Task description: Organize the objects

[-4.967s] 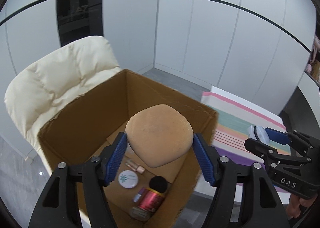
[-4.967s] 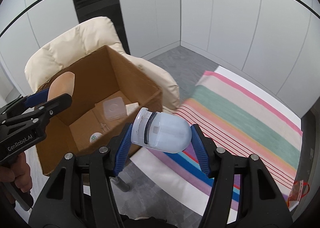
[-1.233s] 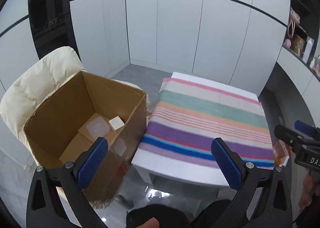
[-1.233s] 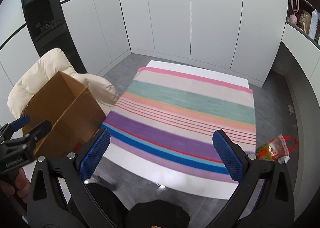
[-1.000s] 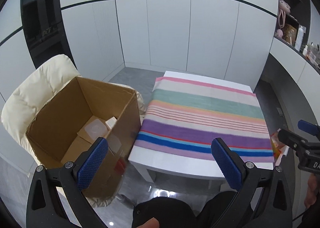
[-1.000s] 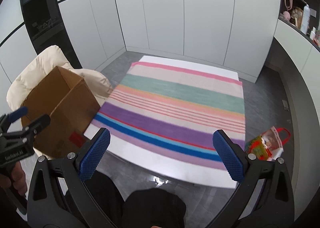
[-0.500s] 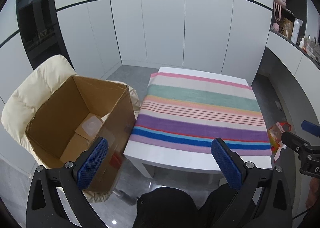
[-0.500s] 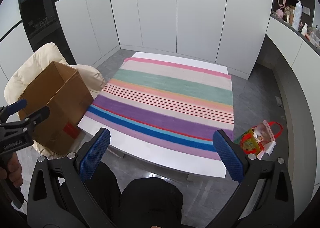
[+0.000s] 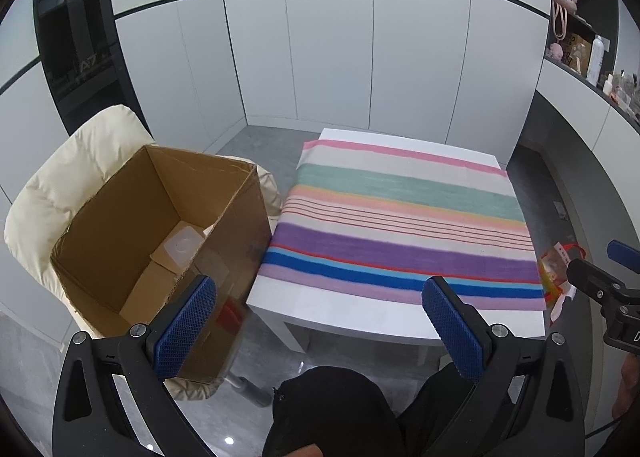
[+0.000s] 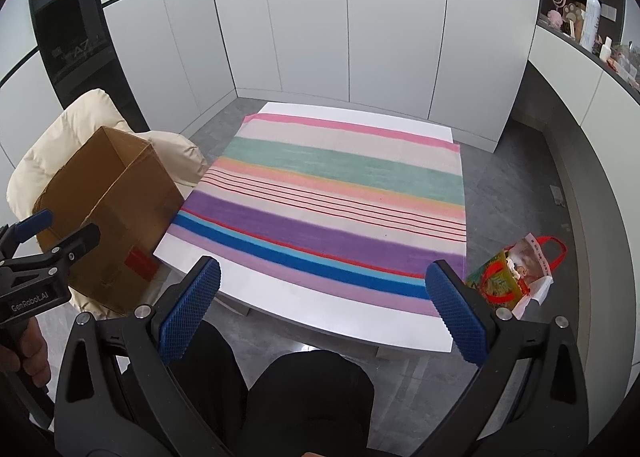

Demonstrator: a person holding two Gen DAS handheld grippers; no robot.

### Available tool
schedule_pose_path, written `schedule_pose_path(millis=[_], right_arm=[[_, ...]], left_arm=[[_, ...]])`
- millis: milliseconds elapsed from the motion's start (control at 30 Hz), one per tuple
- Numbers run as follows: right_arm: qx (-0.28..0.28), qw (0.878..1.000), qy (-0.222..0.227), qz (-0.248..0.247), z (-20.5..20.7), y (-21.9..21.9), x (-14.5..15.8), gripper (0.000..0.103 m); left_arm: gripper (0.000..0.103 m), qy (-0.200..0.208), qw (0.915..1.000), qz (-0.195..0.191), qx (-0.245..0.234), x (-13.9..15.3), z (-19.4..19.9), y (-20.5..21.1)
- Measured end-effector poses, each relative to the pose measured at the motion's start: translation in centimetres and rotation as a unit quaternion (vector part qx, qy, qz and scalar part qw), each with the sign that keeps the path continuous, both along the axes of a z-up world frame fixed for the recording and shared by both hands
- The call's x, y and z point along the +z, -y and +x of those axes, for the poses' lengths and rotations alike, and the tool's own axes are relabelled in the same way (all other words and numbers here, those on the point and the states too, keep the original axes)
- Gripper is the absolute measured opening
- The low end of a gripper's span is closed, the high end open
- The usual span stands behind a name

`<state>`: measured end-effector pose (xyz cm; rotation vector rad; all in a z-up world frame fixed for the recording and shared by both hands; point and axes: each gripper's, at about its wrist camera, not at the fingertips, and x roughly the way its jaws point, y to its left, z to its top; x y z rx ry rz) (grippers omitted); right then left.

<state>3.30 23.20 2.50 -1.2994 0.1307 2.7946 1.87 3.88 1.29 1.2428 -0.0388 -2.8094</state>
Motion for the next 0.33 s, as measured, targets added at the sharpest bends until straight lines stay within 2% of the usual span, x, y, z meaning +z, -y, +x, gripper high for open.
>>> schedule_pose_path(millis=[333], right_arm=[[0.002,1.0,-0.004,0.01,0.26,0.82,-0.02,0.103]], left_arm=[[0.103,-0.003,1.0,0.004,0.0,0.0,0.05,-0.01]])
